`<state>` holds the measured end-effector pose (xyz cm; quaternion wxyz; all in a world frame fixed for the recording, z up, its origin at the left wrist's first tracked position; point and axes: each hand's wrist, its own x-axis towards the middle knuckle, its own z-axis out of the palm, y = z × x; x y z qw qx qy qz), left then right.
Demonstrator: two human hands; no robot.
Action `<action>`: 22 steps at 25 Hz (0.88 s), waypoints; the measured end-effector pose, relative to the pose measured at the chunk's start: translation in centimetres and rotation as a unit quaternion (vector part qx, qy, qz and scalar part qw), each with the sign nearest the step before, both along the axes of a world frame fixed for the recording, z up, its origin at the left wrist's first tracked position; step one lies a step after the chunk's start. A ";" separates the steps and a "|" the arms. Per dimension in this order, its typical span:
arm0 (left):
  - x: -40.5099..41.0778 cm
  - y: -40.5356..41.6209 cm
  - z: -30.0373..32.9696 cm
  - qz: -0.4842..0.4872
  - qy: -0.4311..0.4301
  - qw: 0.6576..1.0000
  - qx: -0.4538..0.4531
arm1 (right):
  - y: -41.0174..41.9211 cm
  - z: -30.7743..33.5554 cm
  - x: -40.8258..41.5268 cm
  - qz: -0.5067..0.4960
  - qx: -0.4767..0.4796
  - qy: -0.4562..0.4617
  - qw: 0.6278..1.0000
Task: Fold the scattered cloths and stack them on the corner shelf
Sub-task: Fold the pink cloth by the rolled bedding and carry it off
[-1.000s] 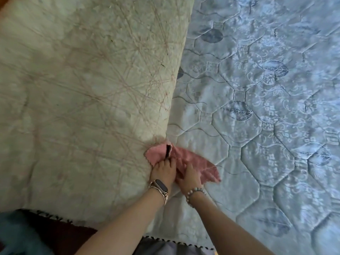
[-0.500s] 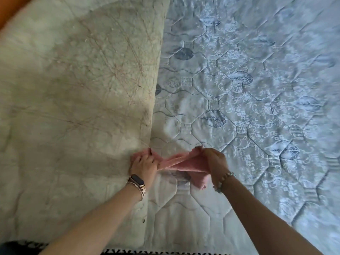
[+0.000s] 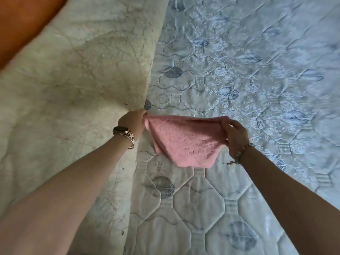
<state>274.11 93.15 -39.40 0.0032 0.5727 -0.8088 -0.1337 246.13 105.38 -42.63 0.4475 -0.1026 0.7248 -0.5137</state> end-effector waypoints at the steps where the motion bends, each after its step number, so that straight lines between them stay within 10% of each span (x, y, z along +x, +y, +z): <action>1: -0.8 -0.6 1.8 0.005 0.011 0.999 -0.039 | -1.1 1.2 -1.2 0.001 -0.019 0.008 1.000; 6: -3.5 -2.5 8.7 -0.057 -0.011 0.980 -0.190 | -4.5 7.4 -5.2 0.015 -0.073 0.056 0.996; 11: -2.5 0.4 4.0 -0.130 -0.114 0.973 -0.156 | -1.8 4.9 -4.9 0.068 -0.079 0.053 0.993; 16: 0.4 7.9 -7.6 -0.178 -0.156 0.971 -0.021 | 5.2 -6.8 -5.0 0.229 0.094 0.104 0.963; 22: 1.5 15.7 -14.4 -0.165 -0.209 0.917 0.298 | 12.1 -11.0 -4.0 0.450 0.292 0.186 0.823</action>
